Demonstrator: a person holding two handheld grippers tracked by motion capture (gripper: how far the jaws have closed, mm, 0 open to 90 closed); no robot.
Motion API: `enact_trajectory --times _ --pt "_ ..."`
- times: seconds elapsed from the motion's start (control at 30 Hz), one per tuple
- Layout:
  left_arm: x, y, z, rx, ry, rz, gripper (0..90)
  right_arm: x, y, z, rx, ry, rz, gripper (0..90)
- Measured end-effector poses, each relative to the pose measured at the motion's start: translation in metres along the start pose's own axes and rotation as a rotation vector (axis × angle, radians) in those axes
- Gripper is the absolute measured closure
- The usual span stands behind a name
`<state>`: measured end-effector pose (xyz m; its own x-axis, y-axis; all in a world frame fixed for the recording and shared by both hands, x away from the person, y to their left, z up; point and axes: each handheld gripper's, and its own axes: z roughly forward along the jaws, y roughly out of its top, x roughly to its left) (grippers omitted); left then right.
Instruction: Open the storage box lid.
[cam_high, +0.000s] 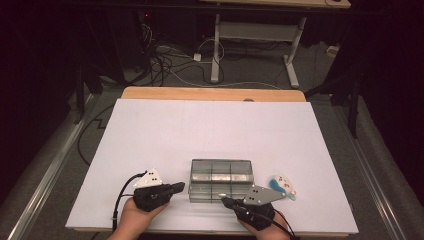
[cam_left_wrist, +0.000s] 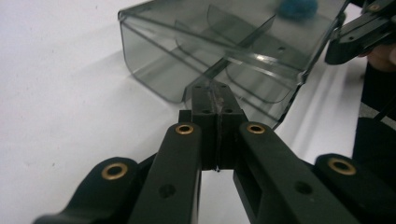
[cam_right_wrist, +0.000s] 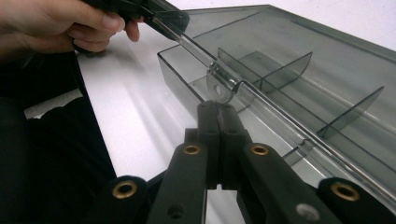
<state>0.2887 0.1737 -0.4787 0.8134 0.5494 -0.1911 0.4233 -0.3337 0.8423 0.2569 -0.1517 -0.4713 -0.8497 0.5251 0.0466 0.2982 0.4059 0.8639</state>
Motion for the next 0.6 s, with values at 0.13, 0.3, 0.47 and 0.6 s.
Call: enact_trajectory --times 0.13,0.3,0.47,0.6 --pt "-0.0031 0.0015 0.0013 -0.003 -0.01 0.004 87.6 0.0 0.0027 -0.0012 -0.01 -0.003 -0.006 90.0" --pt "-0.0051 0.0035 0.0018 -0.015 -0.024 -0.001 87.6 -0.0007 0.0062 -0.0041 -0.027 -0.014 -0.013 90.0" --pt "-0.0084 0.0054 0.0023 -0.026 -0.027 0.007 87.6 -0.0008 0.0079 -0.0056 -0.038 -0.022 -0.017 90.0" --pt "-0.0105 0.0064 0.0044 -0.028 -0.035 0.009 87.6 -0.0005 0.0087 -0.0062 -0.043 -0.024 -0.015 90.0"
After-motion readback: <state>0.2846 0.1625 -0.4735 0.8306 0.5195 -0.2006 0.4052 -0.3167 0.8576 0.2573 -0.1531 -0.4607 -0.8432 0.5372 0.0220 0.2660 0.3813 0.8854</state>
